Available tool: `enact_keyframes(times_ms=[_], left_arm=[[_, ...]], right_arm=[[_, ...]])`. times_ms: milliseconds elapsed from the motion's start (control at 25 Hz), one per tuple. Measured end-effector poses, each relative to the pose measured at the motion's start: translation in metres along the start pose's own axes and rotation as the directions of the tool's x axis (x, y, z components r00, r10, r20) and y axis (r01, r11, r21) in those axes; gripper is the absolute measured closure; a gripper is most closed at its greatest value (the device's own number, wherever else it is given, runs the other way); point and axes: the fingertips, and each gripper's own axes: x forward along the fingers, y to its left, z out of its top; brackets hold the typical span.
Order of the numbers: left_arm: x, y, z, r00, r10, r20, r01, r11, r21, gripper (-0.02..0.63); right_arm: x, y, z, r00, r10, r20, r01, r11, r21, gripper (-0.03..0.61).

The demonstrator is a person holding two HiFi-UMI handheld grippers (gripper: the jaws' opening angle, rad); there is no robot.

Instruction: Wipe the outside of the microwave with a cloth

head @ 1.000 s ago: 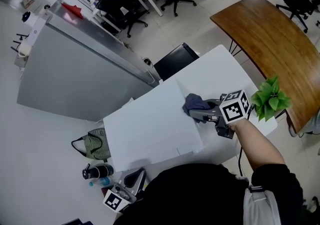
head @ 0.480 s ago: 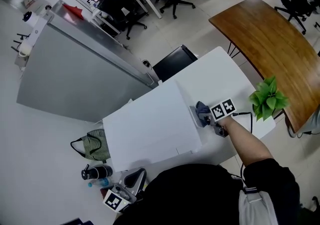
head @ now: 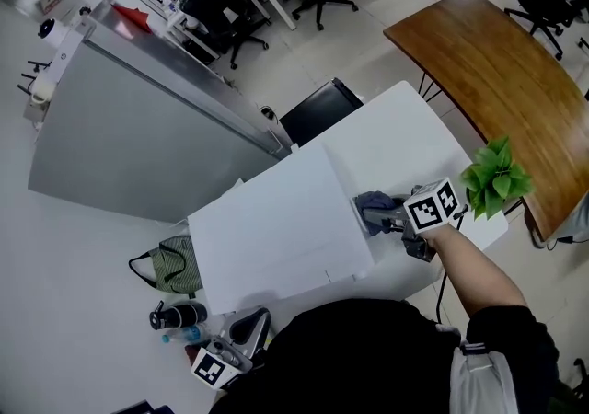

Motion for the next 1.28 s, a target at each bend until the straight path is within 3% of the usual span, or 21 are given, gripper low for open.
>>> enact_keyframes(times_ms=[80, 200, 480, 720, 880, 1000, 1080, 1120, 1200, 1280], left_arm=[[0.001, 0.000, -0.001, 1.000, -0.007, -0.002, 0.007, 1.000, -0.003, 0.611], [0.004, -0.001, -0.003, 1.000, -0.021, -0.002, 0.021, 1.000, -0.007, 0.611], [0.004, 0.000, -0.002, 1.000, -0.027, -0.002, 0.027, 1.000, -0.011, 0.611], [0.003, 0.000, -0.003, 1.000, -0.020, -0.004, 0.020, 1.000, -0.012, 0.611], [0.005, -0.001, -0.002, 1.000, -0.028, -0.002, 0.028, 1.000, -0.009, 0.611], [0.004, -0.001, 0.000, 1.000, -0.025, 0.004, 0.025, 1.000, -0.009, 0.611], [0.003, 0.000, 0.001, 1.000, -0.021, 0.005, 0.021, 1.000, -0.004, 0.611], [0.001, 0.001, 0.000, 1.000, -0.018, 0.003, 0.018, 1.000, -0.001, 0.611], [-0.001, 0.003, 0.000, 1.000, -0.008, 0.005, 0.008, 1.000, -0.001, 0.611], [-0.004, 0.005, 0.000, 1.000, 0.001, 0.010, -0.001, 1.000, -0.006, 0.611]], right_arm=[[-0.011, 0.041, 0.020, 0.995, 0.093, 0.047, -0.092, 0.995, -0.036, 0.503], [-0.013, 0.065, 0.031, 0.987, 0.146, 0.070, -0.142, 0.988, -0.064, 0.503], [0.001, 0.014, 0.004, 0.994, 0.091, 0.066, -0.095, 0.994, 0.055, 0.502], [0.026, -0.075, -0.062, 0.992, -0.092, -0.083, 0.102, 0.986, 0.134, 0.503], [0.039, -0.126, -0.103, 0.945, -0.238, -0.225, 0.267, 0.958, 0.108, 0.503], [0.042, -0.137, -0.115, 0.918, -0.280, -0.279, 0.312, 0.947, 0.076, 0.506], [0.038, -0.127, -0.108, 0.919, -0.279, -0.278, 0.301, 0.953, 0.040, 0.506], [0.033, -0.114, -0.098, 0.933, -0.254, -0.255, 0.272, 0.962, 0.036, 0.505], [0.020, -0.073, -0.067, 0.973, -0.157, -0.169, 0.168, 0.984, 0.053, 0.503], [0.007, -0.028, -0.035, 0.993, -0.059, -0.103, 0.063, 0.997, 0.033, 0.503]])
